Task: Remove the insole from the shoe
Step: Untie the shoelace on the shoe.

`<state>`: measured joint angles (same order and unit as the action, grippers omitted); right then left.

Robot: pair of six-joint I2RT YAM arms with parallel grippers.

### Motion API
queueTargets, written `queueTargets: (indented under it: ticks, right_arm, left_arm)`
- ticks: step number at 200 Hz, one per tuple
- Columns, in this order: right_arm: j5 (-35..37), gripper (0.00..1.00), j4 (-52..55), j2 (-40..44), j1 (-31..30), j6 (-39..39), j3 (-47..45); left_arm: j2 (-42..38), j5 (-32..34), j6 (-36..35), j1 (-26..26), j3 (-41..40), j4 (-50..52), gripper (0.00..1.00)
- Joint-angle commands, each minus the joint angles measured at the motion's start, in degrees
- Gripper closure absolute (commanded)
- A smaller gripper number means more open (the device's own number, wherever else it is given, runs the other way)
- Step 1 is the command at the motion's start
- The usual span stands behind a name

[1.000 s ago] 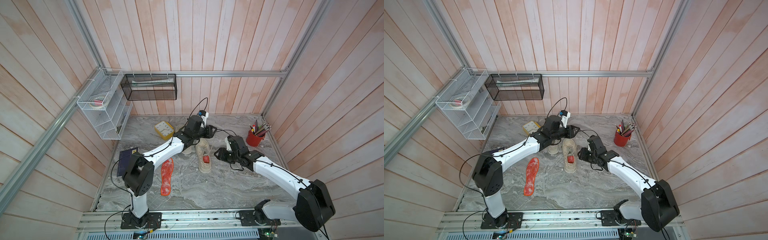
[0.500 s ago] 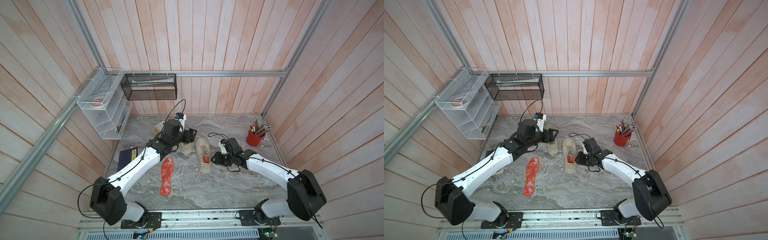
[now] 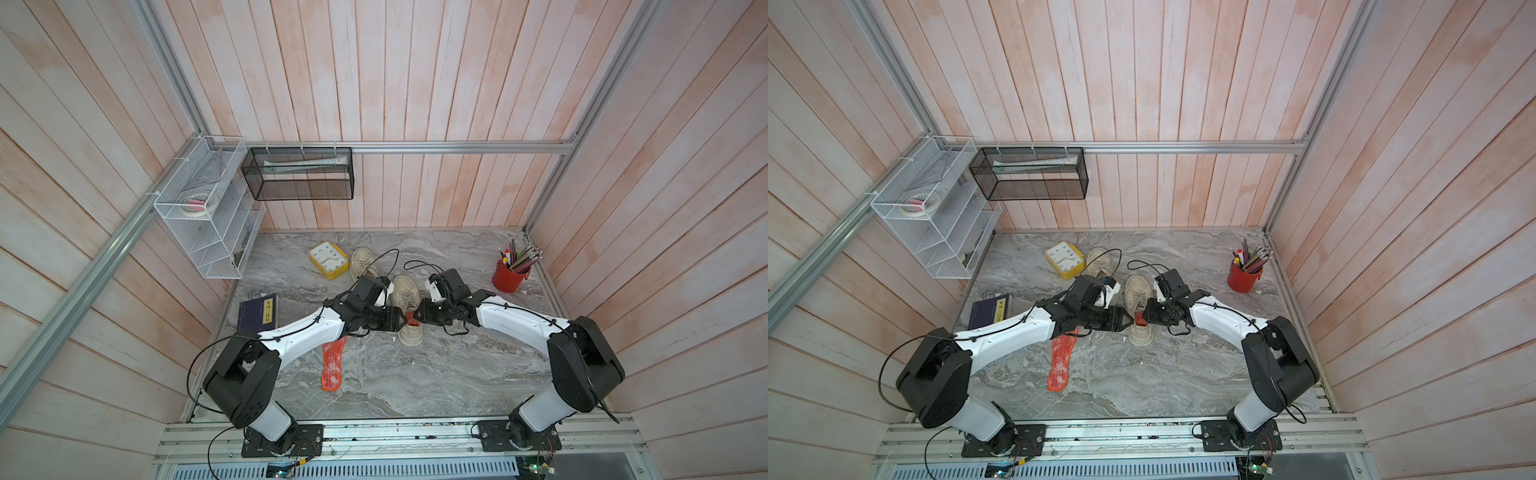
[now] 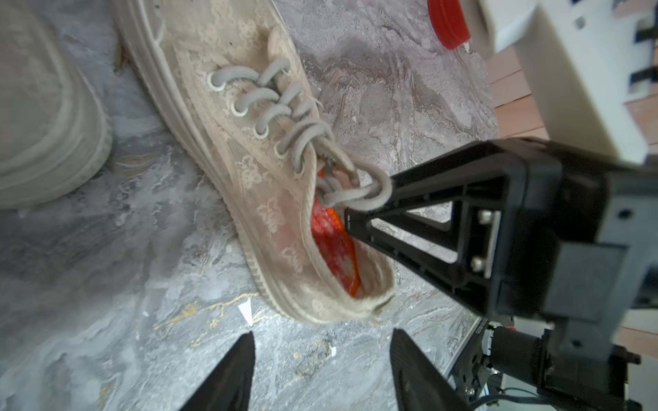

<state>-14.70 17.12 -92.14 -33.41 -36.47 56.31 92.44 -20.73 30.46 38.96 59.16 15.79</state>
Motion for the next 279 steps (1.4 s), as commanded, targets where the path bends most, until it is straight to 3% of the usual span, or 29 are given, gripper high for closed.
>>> queueTargets:
  ticks: [1, 46, 75, 145, 167, 191, 230, 279]
  right_arm:
    - [1.78, 0.71, -0.12, -1.65, -0.37, -0.48, 2.4]
    - [1.95, 0.79, -0.51, -2.34, -0.84, -1.76, 2.6]
    - [2.28, 0.81, 0.02, -2.43, -0.87, -1.51, 3.0]
    - [1.95, 0.85, 0.02, -2.87, -0.92, -1.5, 3.36]
    - [2.9, 0.89, 0.31, -2.36, -0.92, -1.75, 3.36]
    - [6.28, 0.95, 2.57, -1.0, -0.57, -1.94, 3.37]
    - [10.2, 1.0, 8.2, 1.93, 4.53, -0.61, 0.83]
    - [8.82, 1.0, 9.42, 3.09, 8.17, 2.01, -0.43]
  left_arm:
    - [3.07, -0.62, 0.81, -0.18, 3.98, 0.27, 0.43]
    - [7.71, 4.14, 0.17, 0.19, 8.32, 2.5, 0.61]
    - [9.37, 7.57, -2.02, 0.39, 10.35, 5.08, 0.63]
    - [14.98, 7.62, -4.49, 1.03, 15.91, 6.49, 0.67]
    - [17.02, 9.31, -5.81, 1.2, 18.43, 8.64, 0.79]
    - [17.47, 11.76, -7.44, 1.22, 19.55, 10.65, 1.0]
    - [12.64, 12.73, -6.14, 0.98, 16.88, 9.3, 1.0]
    - [8.72, 3.62, 4.03, 0.65, 7.51, -0.32, 1.0]
